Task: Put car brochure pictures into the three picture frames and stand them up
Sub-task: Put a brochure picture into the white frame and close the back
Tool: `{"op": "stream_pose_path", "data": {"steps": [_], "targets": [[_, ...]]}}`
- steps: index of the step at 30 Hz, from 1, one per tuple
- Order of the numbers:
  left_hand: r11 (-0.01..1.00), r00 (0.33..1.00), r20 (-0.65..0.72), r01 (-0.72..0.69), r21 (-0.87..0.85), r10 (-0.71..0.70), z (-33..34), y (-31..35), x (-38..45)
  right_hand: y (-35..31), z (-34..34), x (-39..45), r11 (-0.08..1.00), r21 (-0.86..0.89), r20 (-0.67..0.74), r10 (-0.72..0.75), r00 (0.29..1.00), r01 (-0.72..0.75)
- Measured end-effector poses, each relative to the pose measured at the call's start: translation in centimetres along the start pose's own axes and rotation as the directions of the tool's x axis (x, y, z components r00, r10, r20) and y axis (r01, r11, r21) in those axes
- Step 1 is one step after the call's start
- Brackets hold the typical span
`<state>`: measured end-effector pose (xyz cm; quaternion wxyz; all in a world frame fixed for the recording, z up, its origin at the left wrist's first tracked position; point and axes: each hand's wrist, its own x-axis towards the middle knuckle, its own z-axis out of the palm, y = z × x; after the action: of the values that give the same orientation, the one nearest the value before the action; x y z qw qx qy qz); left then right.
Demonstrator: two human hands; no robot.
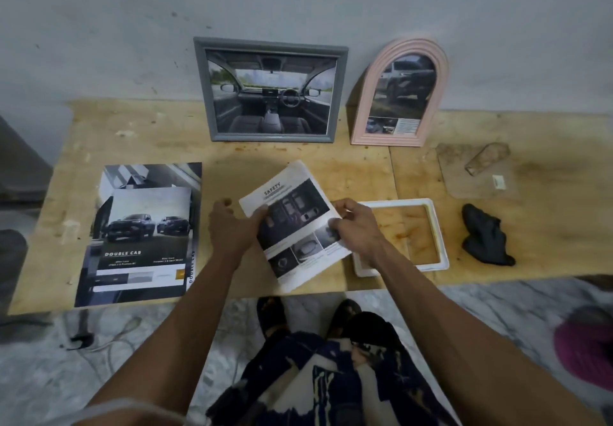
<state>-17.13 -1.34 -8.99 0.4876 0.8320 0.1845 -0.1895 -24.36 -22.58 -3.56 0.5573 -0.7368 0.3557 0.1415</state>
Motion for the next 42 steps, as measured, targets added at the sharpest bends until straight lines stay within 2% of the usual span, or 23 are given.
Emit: {"op": "stream_pose_path", "data": {"steps": [2,4,6,8,10,13,15,18,21,23,26,28,30,35,42], "targets": [[0.985,0.986,0.074,-0.157,0.078,0.151,0.4,2.2,0.1,-0.9,-2.8,0.1,0.999,-0.036,0.058,-0.012,0.998,0.014],[0.959,0.95,0.244,-0.238,0.155,0.196,1.1,4.5,0.0,-1.9,-5.3,0.2,0.998,-0.051,0.116,-0.025,0.993,0.031],[0.958,0.908,0.391,-0.231,0.17,0.149,2.1,6.3,-0.4,-2.6,-7.5,0.5,0.997,-0.053,0.145,-0.044,0.989,0.052],[0.982,0.887,0.45,-0.162,0.094,0.104,3.3,7.3,-1.4,-2.9,-9.6,0.9,0.995,-0.063,0.147,-0.068,0.987,0.078],[0.996,0.891,0.448,-0.088,0.014,0.072,4.7,7.5,-2.3,-2.6,-11.6,1.5,0.993,-0.061,0.118,-0.092,0.989,0.1],[0.99,0.92,0.391,0.041,-0.137,0.016,7.4,7.3,-4.1,-0.8,-14.8,2.5,0.991,-0.037,-0.003,-0.132,0.991,0.132],[0.969,0.949,0.314,0.111,-0.222,-0.037,9.8,7.2,-5.6,0.8,-16.9,3.1,0.997,0.034,-0.055,-0.07,0.996,0.072],[0.946,0.963,0.236,0.19,-0.262,-0.129,13.6,7.2,-8.3,3.5,-19.5,3.4,0.99,0.128,0.013,0.052,0.999,-0.053],[0.922,0.967,0.183,0.23,-0.312,-0.179,17.4,7.3,-10.4,6.3,-21.4,4.2,1.0,-0.013,0.042,0.01,0.999,-0.01],[0.92,0.971,0.129,0.231,-0.317,-0.199,19.8,7.0,-11.9,8.0,-22.6,4.4,0.999,-0.042,0.031,0.015,0.999,-0.013],[0.981,0.985,0.007,0.172,-0.09,-0.172,22.2,5.8,-14.0,9.9,-23.8,3.8,0.997,-0.078,0.003,0.01,1.0,-0.01],[0.989,0.992,-0.024,0.124,0.086,-0.122,23.0,5.2,-15.3,11.0,-24.2,3.4,0.992,-0.126,-0.024,-0.015,1.0,0.012],[0.979,0.997,-0.032,0.078,0.188,-0.073,23.6,4.9,-16.2,12.0,-24.3,3.4,0.992,-0.125,-0.034,-0.028,0.999,0.024],[0.945,1.0,-0.023,0.022,0.326,-0.015,23.7,5.4,-15.9,13.4,-23.2,3.6,0.998,-0.057,-0.055,0.001,0.998,-0.005],[0.863,0.999,0.037,-0.007,0.506,-0.013,23.1,5.3,-13.8,13.5,-21.9,4.6,0.99,-0.14,-0.065,-0.017,0.998,0.007]]}}
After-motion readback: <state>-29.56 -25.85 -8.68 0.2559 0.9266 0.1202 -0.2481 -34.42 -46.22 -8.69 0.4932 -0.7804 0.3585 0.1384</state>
